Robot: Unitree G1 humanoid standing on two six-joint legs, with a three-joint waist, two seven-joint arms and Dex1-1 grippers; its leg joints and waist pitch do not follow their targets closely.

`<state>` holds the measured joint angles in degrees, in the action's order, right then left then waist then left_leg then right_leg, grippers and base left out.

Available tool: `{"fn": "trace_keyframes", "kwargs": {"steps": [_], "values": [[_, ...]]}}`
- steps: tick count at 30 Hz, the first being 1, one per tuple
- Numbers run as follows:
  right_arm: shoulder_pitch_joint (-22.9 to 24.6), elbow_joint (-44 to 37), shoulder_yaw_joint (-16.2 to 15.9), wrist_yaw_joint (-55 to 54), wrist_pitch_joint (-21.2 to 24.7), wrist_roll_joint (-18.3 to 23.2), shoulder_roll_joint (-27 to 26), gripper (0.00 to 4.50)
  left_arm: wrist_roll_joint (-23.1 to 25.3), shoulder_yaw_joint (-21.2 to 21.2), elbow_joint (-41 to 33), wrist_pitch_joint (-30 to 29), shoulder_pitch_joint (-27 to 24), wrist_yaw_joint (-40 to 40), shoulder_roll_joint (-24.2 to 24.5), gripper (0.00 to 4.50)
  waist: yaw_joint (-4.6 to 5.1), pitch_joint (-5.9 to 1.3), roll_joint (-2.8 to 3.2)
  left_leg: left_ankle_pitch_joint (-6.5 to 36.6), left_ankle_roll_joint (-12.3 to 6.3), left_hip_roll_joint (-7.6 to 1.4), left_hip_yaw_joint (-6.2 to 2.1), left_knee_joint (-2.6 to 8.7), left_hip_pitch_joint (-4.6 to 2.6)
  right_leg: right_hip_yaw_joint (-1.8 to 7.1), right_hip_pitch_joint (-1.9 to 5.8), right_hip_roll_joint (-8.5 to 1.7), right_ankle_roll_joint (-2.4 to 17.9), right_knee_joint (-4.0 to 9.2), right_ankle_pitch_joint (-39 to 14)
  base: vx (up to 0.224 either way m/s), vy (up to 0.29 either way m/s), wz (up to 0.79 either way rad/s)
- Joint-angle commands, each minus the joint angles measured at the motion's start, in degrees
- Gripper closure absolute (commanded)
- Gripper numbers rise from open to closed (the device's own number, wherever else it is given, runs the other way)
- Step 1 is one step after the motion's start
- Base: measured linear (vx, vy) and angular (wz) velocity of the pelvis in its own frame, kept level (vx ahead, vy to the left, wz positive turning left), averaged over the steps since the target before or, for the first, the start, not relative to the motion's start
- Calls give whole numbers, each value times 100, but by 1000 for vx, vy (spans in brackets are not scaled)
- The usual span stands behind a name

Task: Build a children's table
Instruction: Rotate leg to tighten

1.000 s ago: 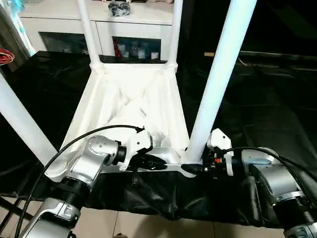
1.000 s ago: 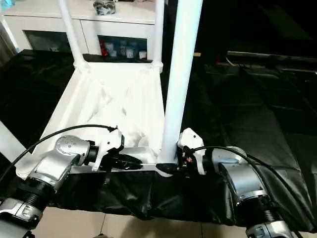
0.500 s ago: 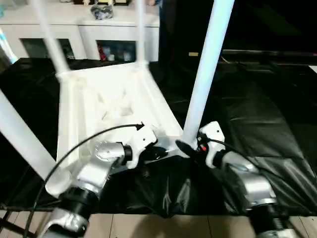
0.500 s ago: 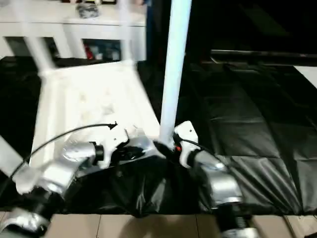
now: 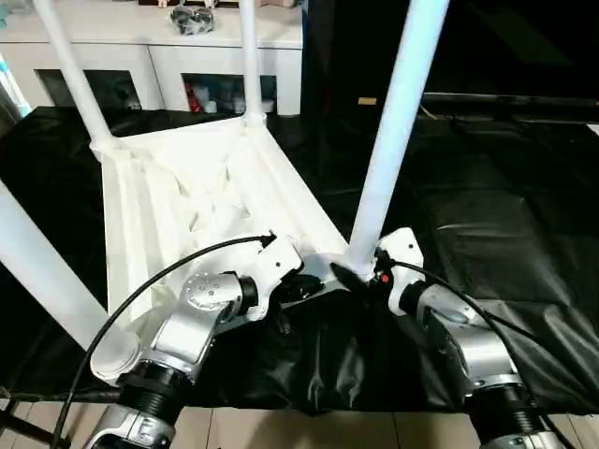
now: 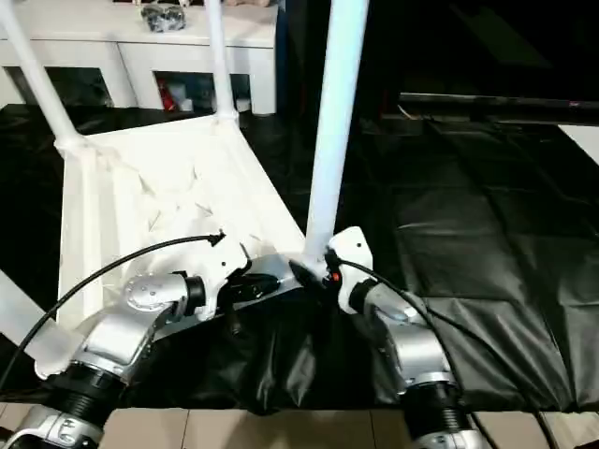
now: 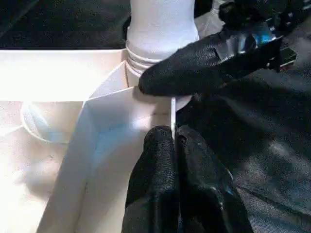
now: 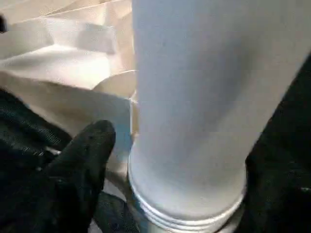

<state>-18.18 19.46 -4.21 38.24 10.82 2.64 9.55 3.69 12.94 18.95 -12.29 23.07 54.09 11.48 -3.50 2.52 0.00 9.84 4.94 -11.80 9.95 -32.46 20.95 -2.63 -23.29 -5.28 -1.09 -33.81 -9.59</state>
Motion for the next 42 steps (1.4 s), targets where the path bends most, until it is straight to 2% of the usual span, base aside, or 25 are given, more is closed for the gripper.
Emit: {"fn": "trace_keyframes", "kwargs": {"steps": [1, 2, 8, 9, 10, 11, 13, 14, 16, 18, 22, 23, 25, 26, 29, 30, 32, 34, 37, 38, 39, 40, 41, 42], "values": [[-3, -67, -512, 562, 23, 123, -33, 67, -168, 393, 48, 186, 142, 407, -30, 450, -31, -306, -24, 1795, -124, -84, 3, 408, -24, 161, 204, -195, 927, 463, -1940, 0, 0, 0], [-2, -113, -535, 732, 3, 148, 82, 67, -139, 450, 77, 216, 171, 577, 87, 450, -39, -313, 3, 1759, -130, -85, 1, 408, -15, 160, 221, -196, 980, 447, -1811, 0, 0, 0], [-92, -215, -463, 1234, 19, 293, 422, 67, 115, 568, 245, 181, 377, 810, 440, 450, -83, -329, 22, 1604, -159, -96, 14, 386, -41, 159, 246, -190, 1223, 381, -1267, 0, 0, 0], [-105, -210, -455, 1282, 3, 290, 467, 67, 94, 536, 266, 167, 405, 824, 436, 450, -96, -327, 90, 1628, -136, -94, 7, 386, -48, 160, 242, -190, 1246, 373, -1250, 0, 0, 0], [-116, -207, -446, 1326, -9, 288, 509, 67, 67, 507, 276, 154, 428, 850, 434, 450, -99, -328, 41, 1661, -129, -87, 18, 378, -48, 158, 252, -184, 1262, 380, -1235, 0, 0, 0], [-126, -201, -428, 1373, -29, 285, 573, 66, 31, 477, 281, 129, 450, 880, 433, 423, -124, -324, 68, 1676, -119, -86, 19, 379, -54, 161, 252, -194, 1271, 381, -1286, 0, 0, 0], [-133, -205, -407, 1467, -65, 291, 699, 66, -39, 502, 279, 16, 474, 980, 495, 407, -143, -324, 48, 1710, -103, -88, 20, 378, -62, 159, 258, -195, 1257, 388, -1380, 0, 0, 0], [-140, -203, -402, 1484, -70, 295, 735, 66, -21, 534, 287, 33, 476, 987, 530, 407, -157, -321, 111, 1732, -92, -87, 13, 379, -69, 162, 249, -198, 1255, 389, -1426, 0, 0, 0], [-145, -202, -389, 1509, -72, 308, 781, 66, 28, 549, 306, 52, 477, 915, 562, 385, -142, -321, 70, 1742, -88, -81, 9, 383, -44, 153, 268, -194, 1226, 392, -1462, 0, 0, 0], [-142, -199, -378, 1536, -72, 324, 810, 66, 2, 539, 287, -83, 468, 915, 606, 365, -144, -327, 64, 1664, -100, -85, 11, 374, -43, 155, 271, -198, 1249, 384, -1414, 0, 0, 0], [-135, -200, -405, 1591, -86, 332, 821, 66, -33, 516, 202, -229, 412, 973, 738, 365, -132, -328, 72, 1586, -121, -84, 8, 373, -33, 150, 273, -192, 1267, 374, -1376, 0, 0, 0], [-140, -196, -412, 1605, -91, 339, 821, 66, -44, 495, 182, -243, 394, 972, 756, 365, -130, -333, 50, 1547, -133, -85, 9, 368, -34, 150, 277, -193, 1284, 363, -1334, 0, 0, 0], [-156, -181, -424, 1619, -97, 344, 821, 66, -68, 466, 156, -244, 372, 968, 782, 365, -125, -333, 60, 1529, -146, -82, 11, 365, -31, 150, 277, -192, 1296, 365, -1314, 0, 0, 0], [-173, -170, -430, 1638, -98, 354, 825, 66, -137, 446, 116, -262, 349, 1012, 807, 365, -132, -335, 33, 1511, -163, -80, 17, 358, -38, 150, 275, -194, 1300, 360, -1327, 0, 0, 0], [-196, -147, -444, 1674, -113, 356, 832, 66, -262, 379, 65, -275, 316, 1056, 830, 365, -131, -335, 48, 1463, -170, -83, 21, 355, -39, 153, 270, -191, 1328, 355, -1276, 0, 0, 0], [-202, -140, -447, 1680, -119, 353, 833, 66, -303, 342, 69, -256, 308, 1044, 825, 381, -131, -337, 48, 1461, -173, -82, 23, 354, -40, 152, 270, -189, 1331, 354, -1258, 0, 0, 0], [-211, -126, -444, 1691, -125, 353, 838, 66, -371, 307, 79, -280, 303, 1041, 824, 381, -134, -338, 40, 1434, -179, -84, 21, 353, -39, 150, 273, -191, 1340, 345, -1227, 0, 0, 0], [-216, -120, -450, 1703, -134, 351, 843, 66, -394, 320, 89, -282, 296, 1066, 842, 410, -135, -335, 42, 1449, -176, -83, 24, 354, -38, 151, 273, -191, 1333, 348, -1253, 0, 0, 0], [-228, -108, -472, 1726, -157, 339, 860, 66, -445, 366, 97, -277, 273, 1132, 864, 422, -138, -337, 45, 1433, -173, -83, 24, 354, -41, 152, 270, -190, 1329, 347, -1227, 0, 0, 0], [-255, -79, -457, 1728, -146, 355, 868, 66, -528, 379, 60, -315, 247, 1217, 847, 428, -133, -340, 19, 1409, -180, -82, 28, 350, -35, 153, 279, -191, 1330, 345, -1205, 0, 0, 0], [-255, -79, -457, 1728, -146, 355, 868, 48, -528, 379, 60, -315, 247, 1217, 847, 447, -139, -339, 30, 1413, -182, -83, 25, 350, -39, 152, 276, -194, 1330, 341, -1219, 0, 0, 0], [-280, -50, -432, 1739, -94, 394, 864, 48, -548, 373, 57, -310, 242, 1220, 834, 447, -136, -338, 20, 1417, -192, -82, 30, 347, -39, 153, 273, -192, 1324, 347, -1239, 0, 0, 0], [-322, -5, -457, 1767, -101, 362, 901, 30, -523, 398, 73, -256, 225, 1201, 830, 450, -138, -338, 0, 1420, -206, -84, 30, 349, -41, 152, 275, -194, 1321, 347, -1270, 0, 0, 0], [-344, 38, -487, 1763, -150, 310, 924, 27, -507, 419, 76, -237, 216, 1193, 838, 450, -147, -339, 9, 1386, -213, -87, 27, 347, -42, 153, 273, -198, 1322, 341, -1264, 0, 0, 0]]}}
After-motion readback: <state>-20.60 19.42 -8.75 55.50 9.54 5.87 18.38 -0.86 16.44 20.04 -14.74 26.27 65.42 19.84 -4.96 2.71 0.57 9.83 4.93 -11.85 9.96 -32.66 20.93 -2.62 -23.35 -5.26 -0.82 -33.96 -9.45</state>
